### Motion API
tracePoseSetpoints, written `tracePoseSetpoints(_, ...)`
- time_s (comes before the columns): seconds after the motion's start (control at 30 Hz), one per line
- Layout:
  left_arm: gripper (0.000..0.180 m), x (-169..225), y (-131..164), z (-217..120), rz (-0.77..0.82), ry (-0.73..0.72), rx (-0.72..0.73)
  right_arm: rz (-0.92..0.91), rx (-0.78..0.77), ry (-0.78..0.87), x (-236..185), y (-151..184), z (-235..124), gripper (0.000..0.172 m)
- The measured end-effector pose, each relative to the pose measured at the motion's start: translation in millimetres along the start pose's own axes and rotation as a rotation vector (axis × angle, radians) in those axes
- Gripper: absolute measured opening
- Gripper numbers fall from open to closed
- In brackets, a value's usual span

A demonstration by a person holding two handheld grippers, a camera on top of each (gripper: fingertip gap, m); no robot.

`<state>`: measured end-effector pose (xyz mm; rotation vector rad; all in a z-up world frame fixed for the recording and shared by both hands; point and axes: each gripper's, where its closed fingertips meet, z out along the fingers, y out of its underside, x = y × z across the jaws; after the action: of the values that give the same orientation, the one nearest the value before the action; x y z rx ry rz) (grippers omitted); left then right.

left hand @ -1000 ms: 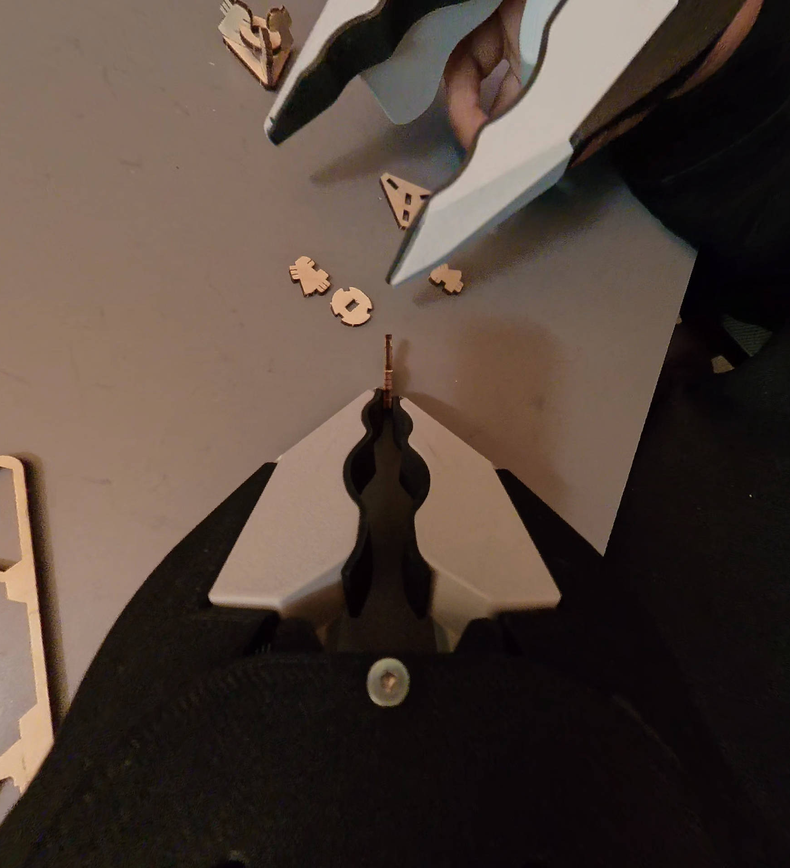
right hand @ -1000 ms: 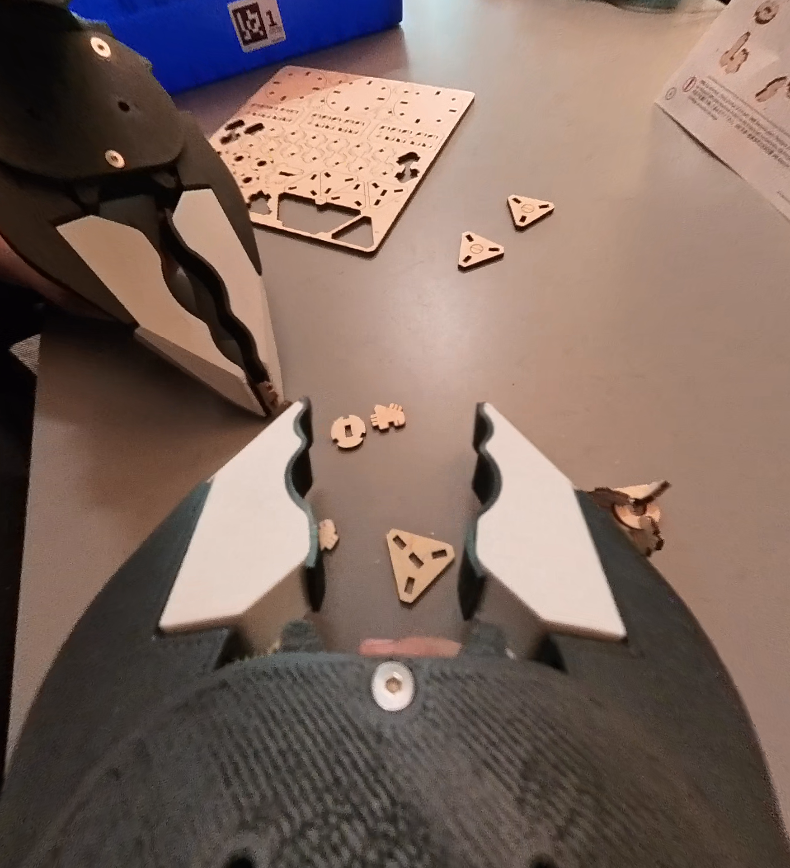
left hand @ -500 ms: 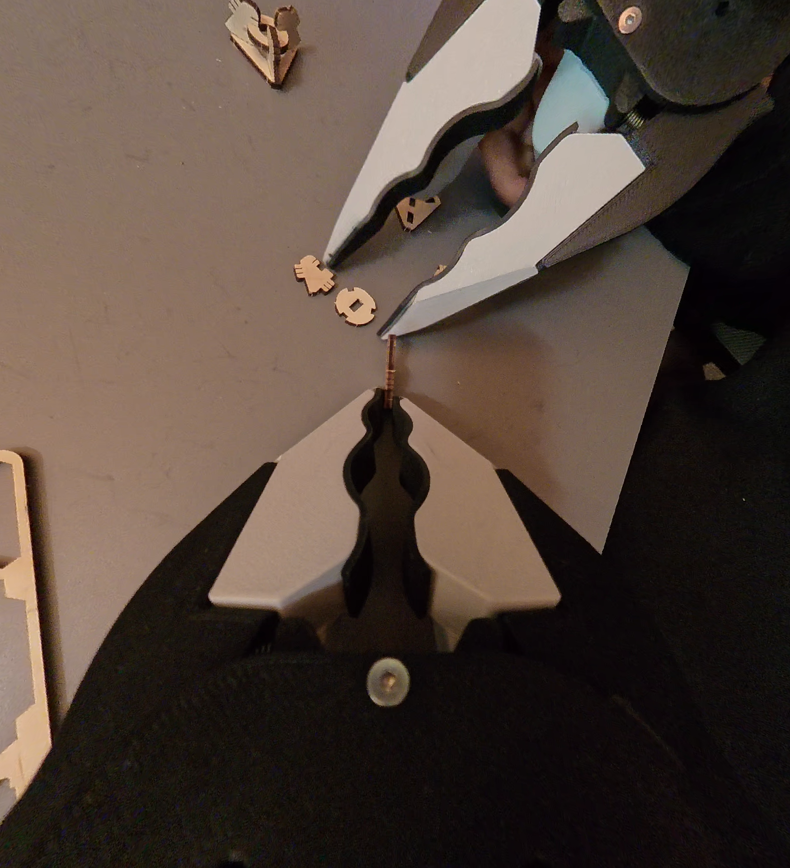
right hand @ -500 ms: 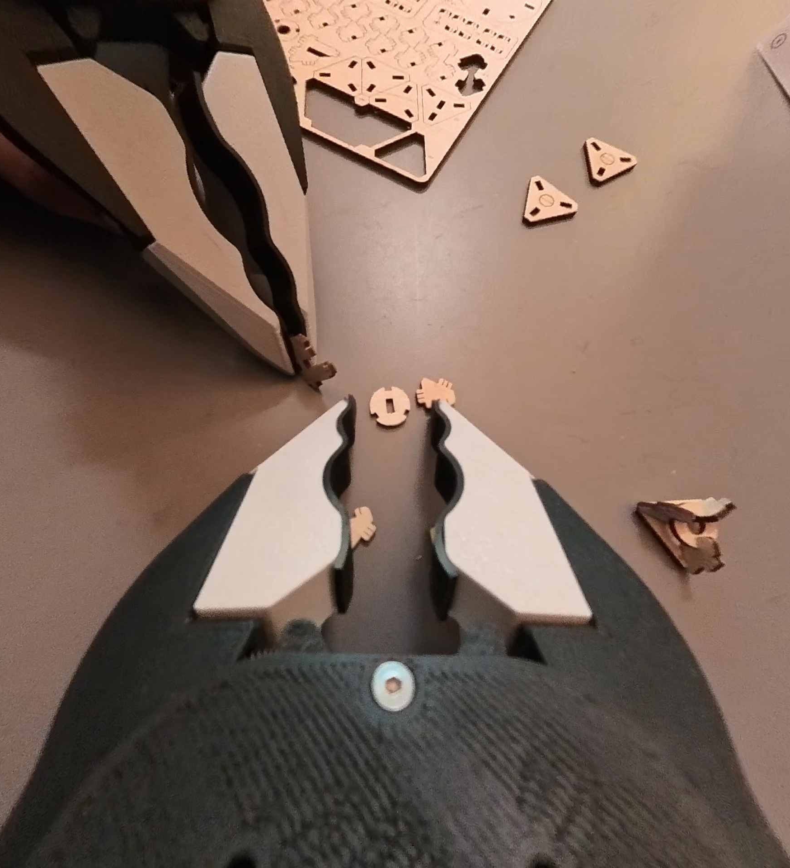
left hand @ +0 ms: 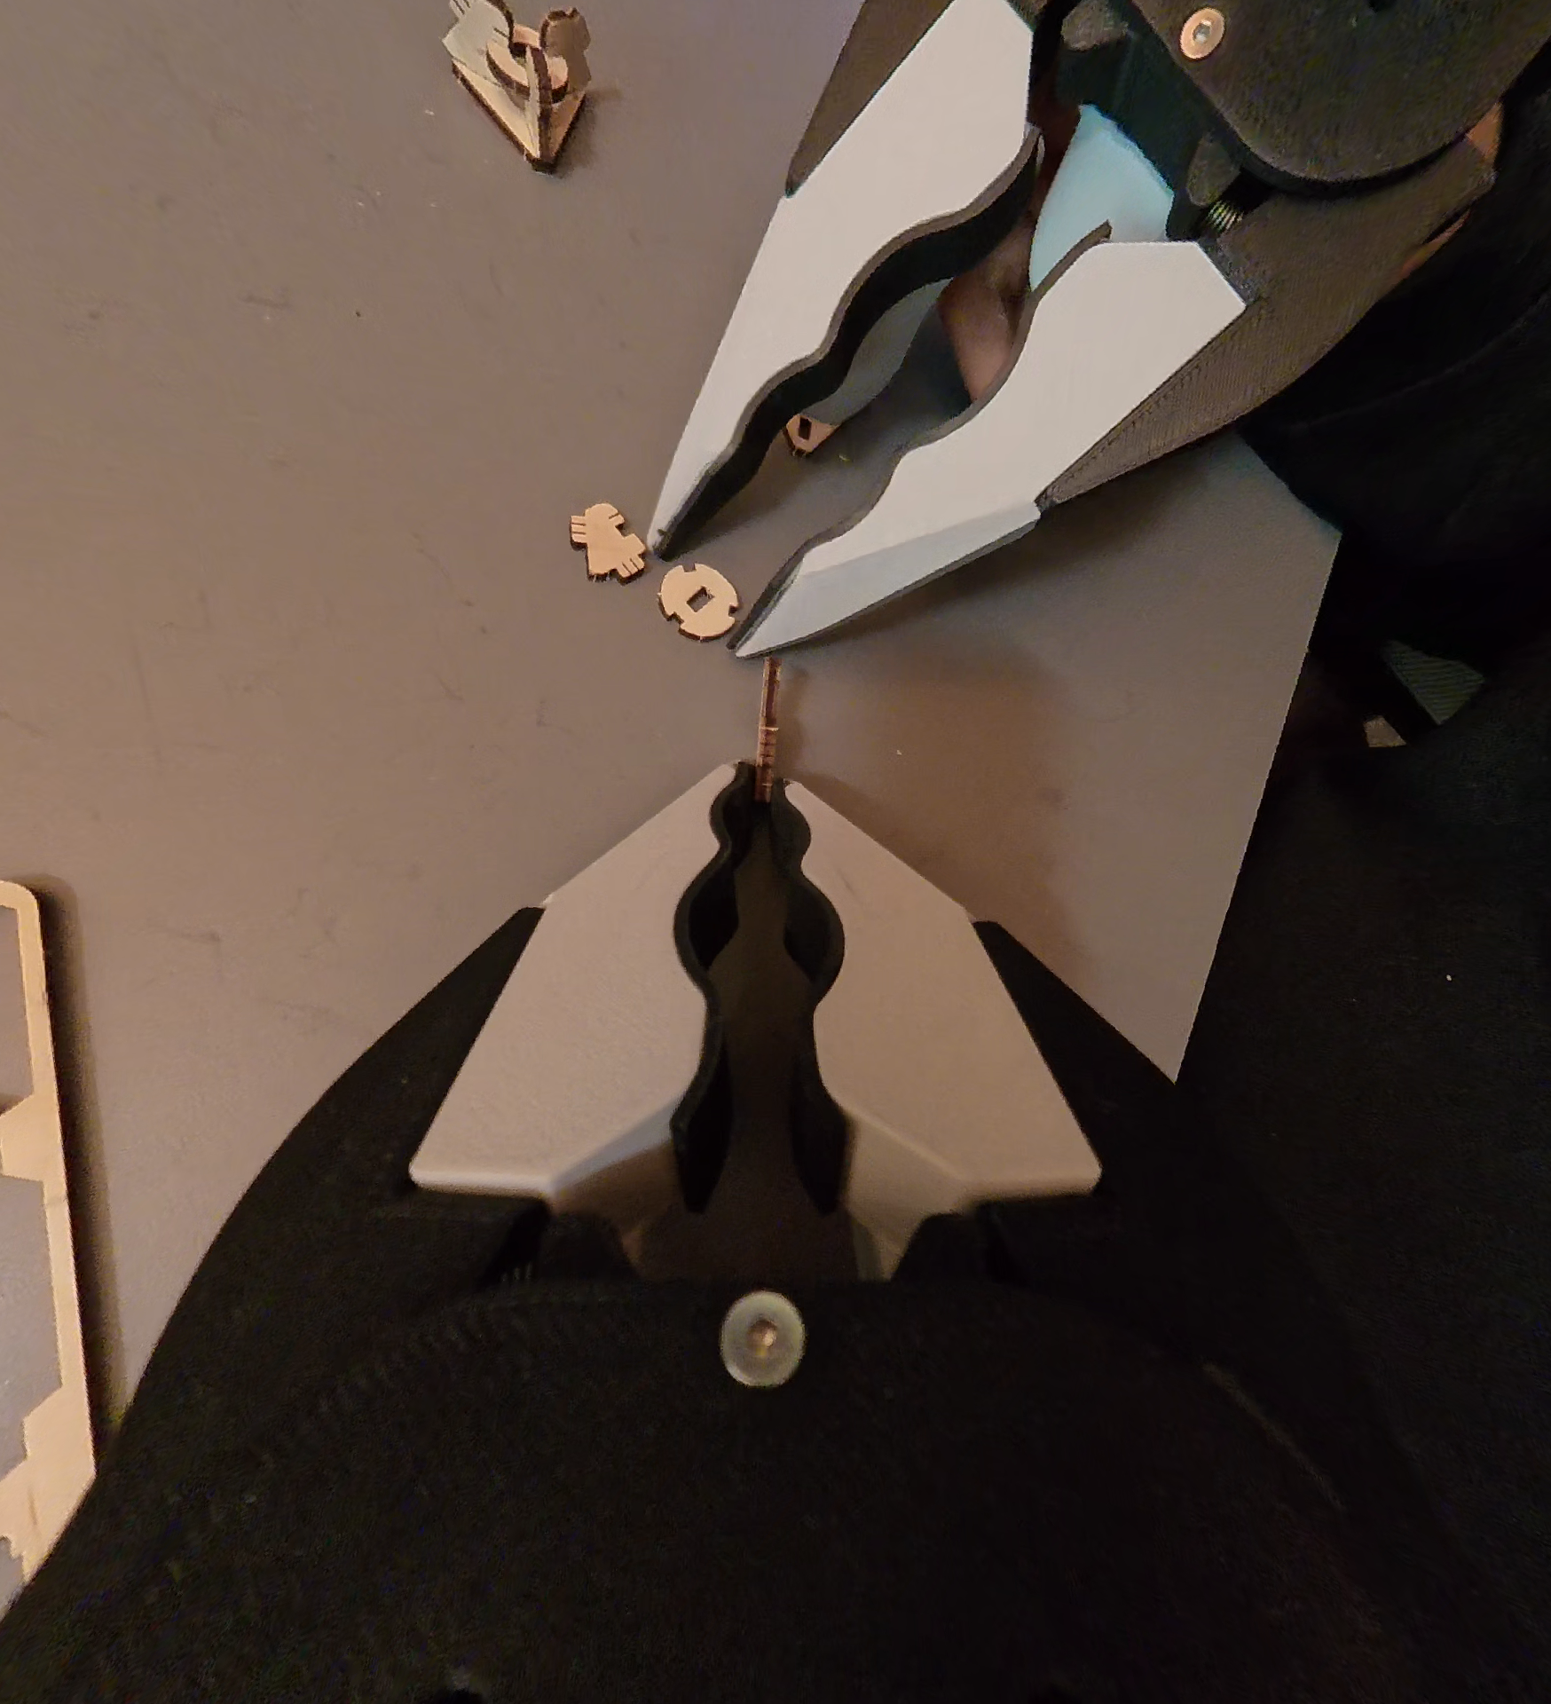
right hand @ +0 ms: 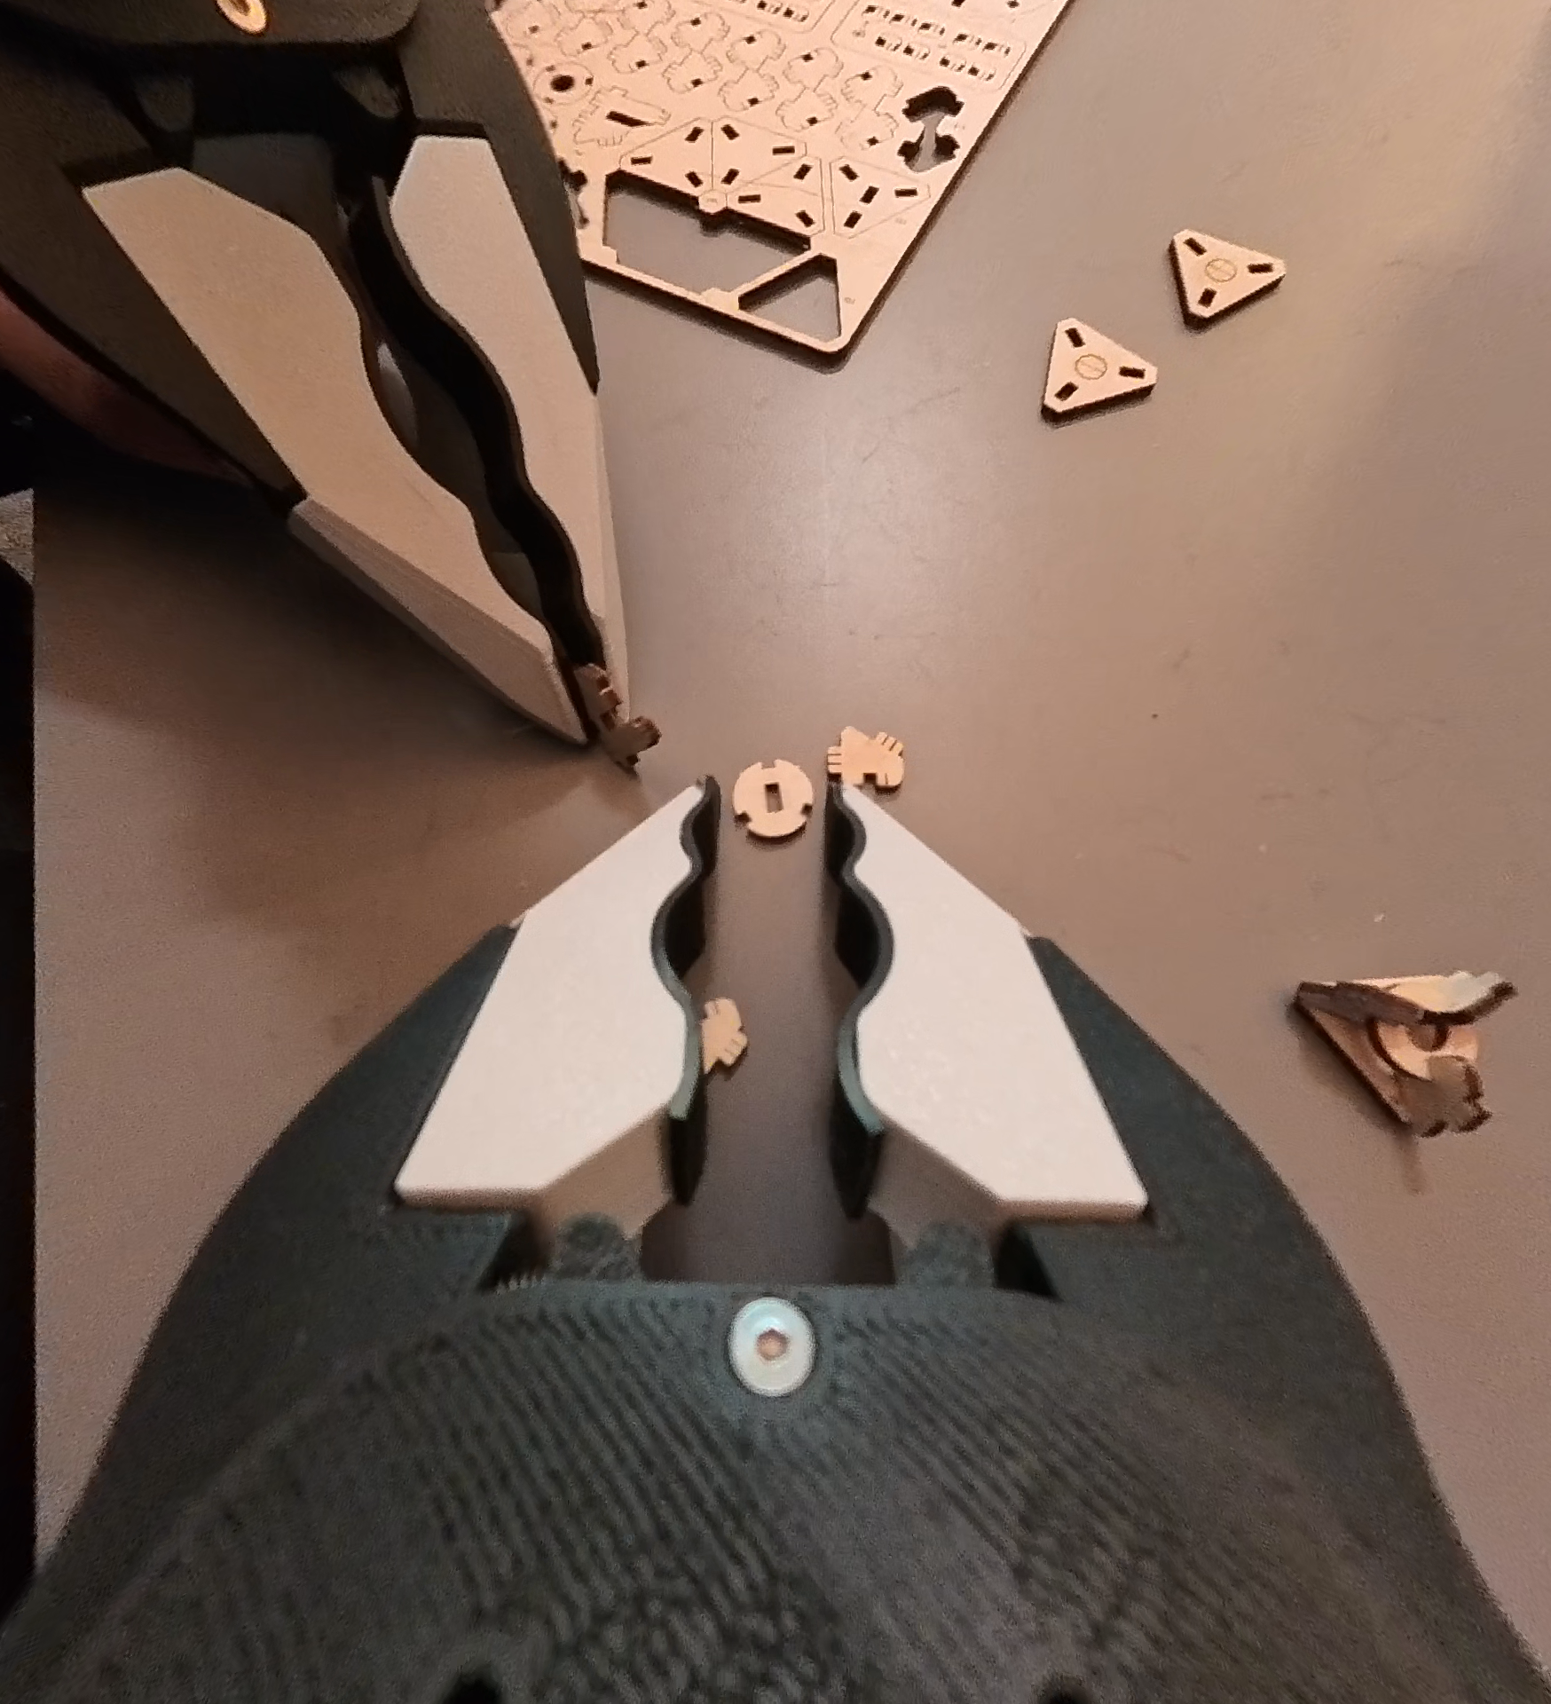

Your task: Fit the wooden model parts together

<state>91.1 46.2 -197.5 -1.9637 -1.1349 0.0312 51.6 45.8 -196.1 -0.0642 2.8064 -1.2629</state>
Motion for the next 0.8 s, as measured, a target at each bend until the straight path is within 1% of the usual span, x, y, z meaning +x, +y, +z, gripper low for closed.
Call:
tracePoseSetpoints(0.17,0.001,0.0,0.0,0.0,0.002,-0.002,0.000,0.005,0.001,-0.022,-2.0,0.0,-2.0,0.022)
tracePoseSetpoints(0.33,0.001,0.0,0.1,-0.1,-0.001,0.001,0.000,0.019,0.005,-0.013,1.5,-0.6,0.7,0.016)
tracePoseSetpoints(0.53,0.001,0.1,0.0,0.0,-0.009,0.010,0.000,0.003,-0.002,-0.027,-0.9,-0.1,0.3,0.015)
tracePoseSetpoints(0.6,0.001,0.2,0.1,-0.1,-0.009,0.010,0.000,0.000,0.019,-0.043,-1.1,-3.0,-3.0,0.015)
tracePoseSetpoints(0.67,0.001,0.1,0.1,0.0,-0.008,0.009,0.000,-0.003,0.084,-0.102,-6.6,-12.8,-11.3,0.015)
tracePoseSetpoints(0.73,0.001,0.1,0.1,0.0,-0.009,0.010,0.000,0.000,0.162,-0.204,-17.5,-24.0,-22.1,0.015)
tracePoseSetpoints(0.8,0.001,0.2,0.2,0.0,-0.012,0.013,-0.001,0.011,0.192,-0.262,-21.3,-27.0,-26.4,0.015)
